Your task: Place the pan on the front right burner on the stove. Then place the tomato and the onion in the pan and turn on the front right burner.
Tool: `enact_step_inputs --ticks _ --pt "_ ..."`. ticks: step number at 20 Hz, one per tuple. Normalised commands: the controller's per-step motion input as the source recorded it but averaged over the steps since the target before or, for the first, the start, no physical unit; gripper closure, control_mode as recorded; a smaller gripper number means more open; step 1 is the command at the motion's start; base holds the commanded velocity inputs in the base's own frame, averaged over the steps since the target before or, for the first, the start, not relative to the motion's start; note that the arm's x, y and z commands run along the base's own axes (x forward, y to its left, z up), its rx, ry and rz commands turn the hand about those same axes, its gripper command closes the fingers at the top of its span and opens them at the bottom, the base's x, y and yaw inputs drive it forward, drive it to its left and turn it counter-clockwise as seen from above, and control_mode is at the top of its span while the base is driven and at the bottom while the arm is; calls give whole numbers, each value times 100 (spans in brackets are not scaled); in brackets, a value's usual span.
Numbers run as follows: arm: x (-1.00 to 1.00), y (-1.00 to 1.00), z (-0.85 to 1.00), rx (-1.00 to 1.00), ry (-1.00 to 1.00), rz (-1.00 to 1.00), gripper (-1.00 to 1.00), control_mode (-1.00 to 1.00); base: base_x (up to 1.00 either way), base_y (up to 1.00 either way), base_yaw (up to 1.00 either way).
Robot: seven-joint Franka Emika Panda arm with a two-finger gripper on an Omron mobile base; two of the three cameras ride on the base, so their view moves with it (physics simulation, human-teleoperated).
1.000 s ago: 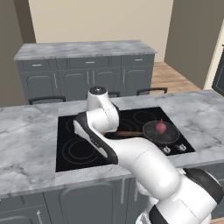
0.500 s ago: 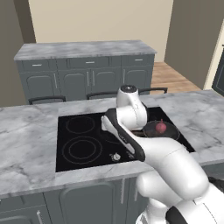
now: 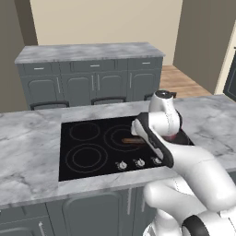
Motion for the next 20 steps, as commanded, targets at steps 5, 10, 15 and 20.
enact_step_inputs --ticks 5,10,15,20 --pt "26 -79 0 0 0 -4 100 -100 0 0 0" --pt "32 -73 0 0 0 -3 100 -100 0 0 0" --pt "28 -43 -7 0 0 -3 100 -100 0 0 0" --pt "25 -29 -28 0 0 -5 100 -100 0 0 0"
